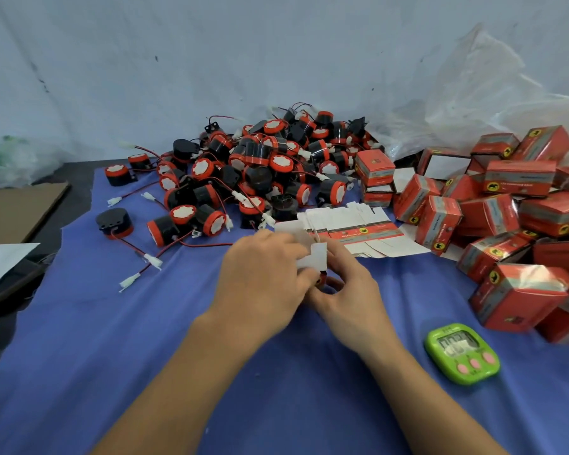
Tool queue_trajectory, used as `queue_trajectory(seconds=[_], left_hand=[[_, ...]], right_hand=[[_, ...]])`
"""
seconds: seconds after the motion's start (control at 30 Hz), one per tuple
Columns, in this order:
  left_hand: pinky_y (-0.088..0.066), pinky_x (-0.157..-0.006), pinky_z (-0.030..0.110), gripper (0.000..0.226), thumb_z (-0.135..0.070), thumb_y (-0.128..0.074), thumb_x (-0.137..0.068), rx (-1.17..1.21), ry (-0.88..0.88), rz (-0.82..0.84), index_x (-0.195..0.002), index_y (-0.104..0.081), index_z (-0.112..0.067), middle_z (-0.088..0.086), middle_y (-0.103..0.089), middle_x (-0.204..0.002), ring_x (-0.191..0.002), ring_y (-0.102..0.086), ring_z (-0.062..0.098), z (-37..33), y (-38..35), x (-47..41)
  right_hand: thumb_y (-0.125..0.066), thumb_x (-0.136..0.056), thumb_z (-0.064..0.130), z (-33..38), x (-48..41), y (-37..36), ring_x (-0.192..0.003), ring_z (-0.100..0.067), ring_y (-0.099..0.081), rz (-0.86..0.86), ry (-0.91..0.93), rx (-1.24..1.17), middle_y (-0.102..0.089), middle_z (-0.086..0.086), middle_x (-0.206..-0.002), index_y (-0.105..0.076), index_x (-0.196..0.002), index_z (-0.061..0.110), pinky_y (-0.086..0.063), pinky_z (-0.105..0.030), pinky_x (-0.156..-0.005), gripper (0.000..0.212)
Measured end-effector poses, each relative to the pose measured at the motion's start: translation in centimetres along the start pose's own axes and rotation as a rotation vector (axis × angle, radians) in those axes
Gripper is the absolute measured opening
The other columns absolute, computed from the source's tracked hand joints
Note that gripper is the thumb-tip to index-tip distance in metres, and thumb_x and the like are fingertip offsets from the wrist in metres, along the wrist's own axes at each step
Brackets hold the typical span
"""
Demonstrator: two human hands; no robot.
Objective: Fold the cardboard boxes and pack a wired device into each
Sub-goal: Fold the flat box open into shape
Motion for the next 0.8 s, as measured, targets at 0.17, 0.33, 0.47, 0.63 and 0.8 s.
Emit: queue_trajectory(seconds=[0.17, 0.33, 0.47, 0.63, 0.8], left_hand=[[-0.05, -0.077, 0.046, 0.019, -0.023, -0.055, -0.104, -0.061, -0.149, -0.014, -0.1, -0.073, -0.019, -0.001, -0.068, -0.096, -0.09, -0.056, 0.027, -0.2, -0.3, 0.5], [-0.047, -0.082, 0.022, 0.025, -0.025, -0.064, -0.1, 0.433, 0.223, 0.018, -0.121, -0.075, -0.034, -0.013, -0.072, -0.113, -0.097, -0.058, 0.004, 2.8, -1.3, -0.2], [-0.053, -0.077, 0.036, 0.012, -0.044, -0.07, -0.092, 0.306, 0.257, 0.076, -0.099, -0.079, -0.041, -0.013, -0.074, -0.098, -0.093, -0.063, 0.009, 3.8, -1.2, -0.5], [-0.039, -0.058, 0.026, 0.029, -0.064, -0.075, -0.074, 0.02, 0.155, -0.177, -0.084, -0.078, -0.037, -0.013, -0.073, -0.089, -0.091, -0.062, 0.014, 2.7, 0.2, 0.1], [-0.036, -0.08, 0.011, 0.082, -0.045, -0.09, -0.067, 0.374, 0.297, -0.227, -0.137, -0.047, -0.038, -0.021, -0.052, -0.129, -0.118, -0.048, 0.003, 4.4, -1.5, 0.5]], right_hand=[[-0.079, -0.084, 0.027, -0.7, -0.4, -0.1, -0.114, -0.007, -0.068, 0.027, -0.037, -0.076, -0.073, 0.013, -0.12, -0.061, -0.132, 0.037, -0.056, -0.027, -0.092, 0.052], [-0.074, -0.087, 0.012, -0.9, -0.6, -0.1, -0.124, -0.008, -0.064, 0.06, -0.064, -0.163, -0.073, 0.011, -0.125, -0.062, -0.131, 0.041, -0.052, -0.044, -0.105, 0.054], [-0.06, -0.094, 0.024, -1.1, -0.8, 0.0, -0.114, -0.021, -0.069, 0.051, -0.118, -0.425, -0.074, -0.001, -0.123, -0.063, -0.126, 0.029, -0.053, -0.046, -0.102, 0.033], [-0.062, -0.096, 0.029, -0.3, -0.6, -0.3, -0.104, -0.025, -0.067, 0.052, -0.077, -0.378, -0.074, -0.003, -0.119, -0.058, -0.122, 0.029, -0.052, -0.047, -0.075, 0.026], [-0.059, -0.094, 0.027, -0.1, -0.7, 0.4, -0.093, -0.021, -0.071, -0.018, -0.05, -0.201, -0.075, 0.009, -0.115, -0.06, -0.118, 0.039, -0.061, -0.046, -0.075, 0.027]])
Point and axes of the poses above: each hand's wrist, its own x-axis away from the middle knuckle, its own y-axis out of the back of the hand, z = x × y, the point moved 7 cm from there along -x, towards the middle knuckle
